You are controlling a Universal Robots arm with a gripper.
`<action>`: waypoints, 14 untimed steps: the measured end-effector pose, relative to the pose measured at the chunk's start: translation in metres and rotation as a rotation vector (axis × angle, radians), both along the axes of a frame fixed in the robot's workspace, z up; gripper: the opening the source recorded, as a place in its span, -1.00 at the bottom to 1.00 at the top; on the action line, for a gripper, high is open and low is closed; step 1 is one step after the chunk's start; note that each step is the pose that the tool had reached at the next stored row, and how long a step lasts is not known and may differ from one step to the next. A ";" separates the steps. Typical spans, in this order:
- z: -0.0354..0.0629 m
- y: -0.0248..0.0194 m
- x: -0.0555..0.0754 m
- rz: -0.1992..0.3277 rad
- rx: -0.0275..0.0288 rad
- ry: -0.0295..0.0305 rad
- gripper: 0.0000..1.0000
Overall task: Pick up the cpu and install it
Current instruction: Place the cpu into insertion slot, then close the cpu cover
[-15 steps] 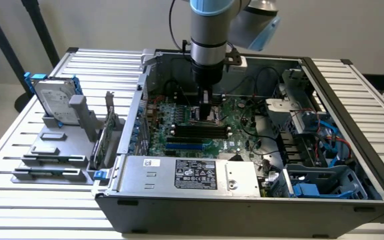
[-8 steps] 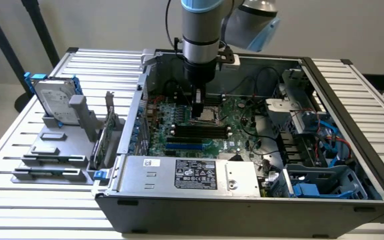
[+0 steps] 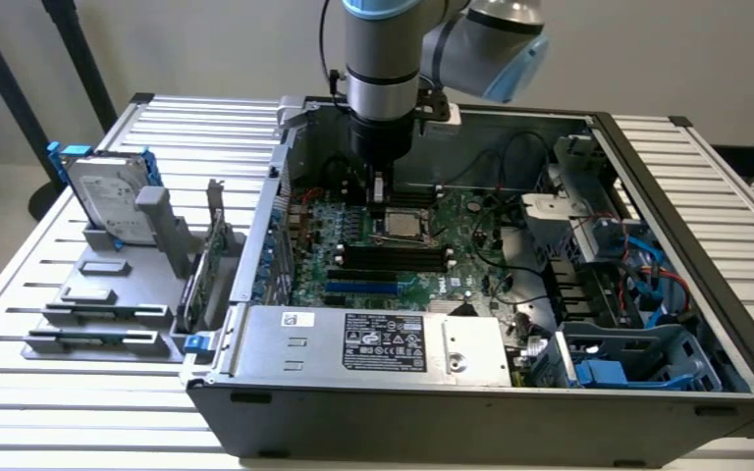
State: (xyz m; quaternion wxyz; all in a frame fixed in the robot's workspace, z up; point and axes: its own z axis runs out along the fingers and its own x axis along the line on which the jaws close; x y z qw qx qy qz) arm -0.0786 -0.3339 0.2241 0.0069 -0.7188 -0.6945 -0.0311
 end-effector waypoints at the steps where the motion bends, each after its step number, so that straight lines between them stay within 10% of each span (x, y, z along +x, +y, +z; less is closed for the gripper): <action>1: 0.0000 0.0000 0.000 0.000 0.0000 0.0000 -0.75; 14: 0.0002 0.0000 0.000 0.000 -0.0002 0.0001 -0.79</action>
